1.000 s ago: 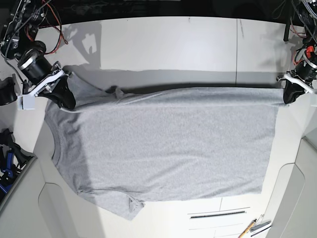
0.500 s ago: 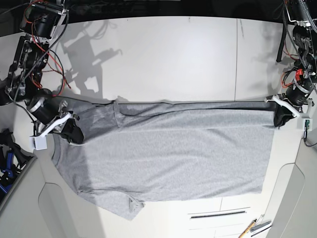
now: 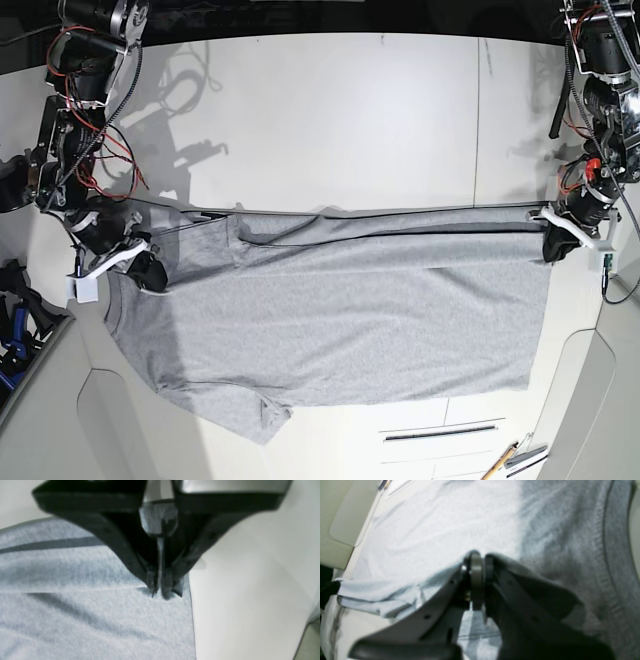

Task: Fold the T-shirt properly
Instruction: 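Lift the shoulder edges with both grippers and pull them apart, then drag the held shoulder edge across the shirt, then release both grippers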

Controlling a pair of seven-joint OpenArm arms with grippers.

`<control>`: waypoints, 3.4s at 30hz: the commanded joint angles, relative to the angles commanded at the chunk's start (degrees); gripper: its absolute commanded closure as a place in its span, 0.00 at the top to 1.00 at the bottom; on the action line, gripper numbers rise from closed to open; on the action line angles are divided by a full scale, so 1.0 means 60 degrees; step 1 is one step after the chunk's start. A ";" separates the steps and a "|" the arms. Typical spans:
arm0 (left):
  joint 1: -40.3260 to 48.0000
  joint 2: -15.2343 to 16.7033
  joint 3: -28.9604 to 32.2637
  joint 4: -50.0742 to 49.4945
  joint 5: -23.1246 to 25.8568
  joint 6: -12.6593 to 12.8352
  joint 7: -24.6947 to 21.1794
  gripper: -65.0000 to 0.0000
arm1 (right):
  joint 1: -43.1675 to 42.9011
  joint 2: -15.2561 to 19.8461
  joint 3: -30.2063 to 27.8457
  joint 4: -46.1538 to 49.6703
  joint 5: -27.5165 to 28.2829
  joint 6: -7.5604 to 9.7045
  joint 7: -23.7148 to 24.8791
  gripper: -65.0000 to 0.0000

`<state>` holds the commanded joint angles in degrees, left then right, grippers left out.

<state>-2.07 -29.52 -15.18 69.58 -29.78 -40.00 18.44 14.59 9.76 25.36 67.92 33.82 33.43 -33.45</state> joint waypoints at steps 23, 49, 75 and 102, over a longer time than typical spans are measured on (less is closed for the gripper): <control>0.1137 0.0080 -0.2896 0.0896 -0.4044 0.0315 0.4677 0.58 | -0.1767 0.0681 0.2426 0.2211 0.0364 -0.0117 -0.1315 0.54; 0.1421 0.0845 -0.2328 0.0346 -0.3038 0.0705 0.3421 0.63 | -0.2036 0.0080 0.1632 0.1118 0.0426 -0.0652 -0.0474 0.65; 0.1271 0.1315 -0.1311 0.0346 -0.1909 0.0814 0.2674 0.62 | -0.1716 -0.0146 0.2503 0.1603 0.0113 -0.0860 -0.0973 0.64; 0.1249 0.1322 -0.1311 0.0346 -0.1920 0.0811 0.2677 0.62 | -0.1690 -0.0109 0.1566 -0.0164 0.0546 -0.0280 -0.0350 0.64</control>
<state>5.43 -21.58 -23.05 71.66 -41.30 -35.14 34.50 4.45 9.10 34.76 66.94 37.10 31.75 -35.55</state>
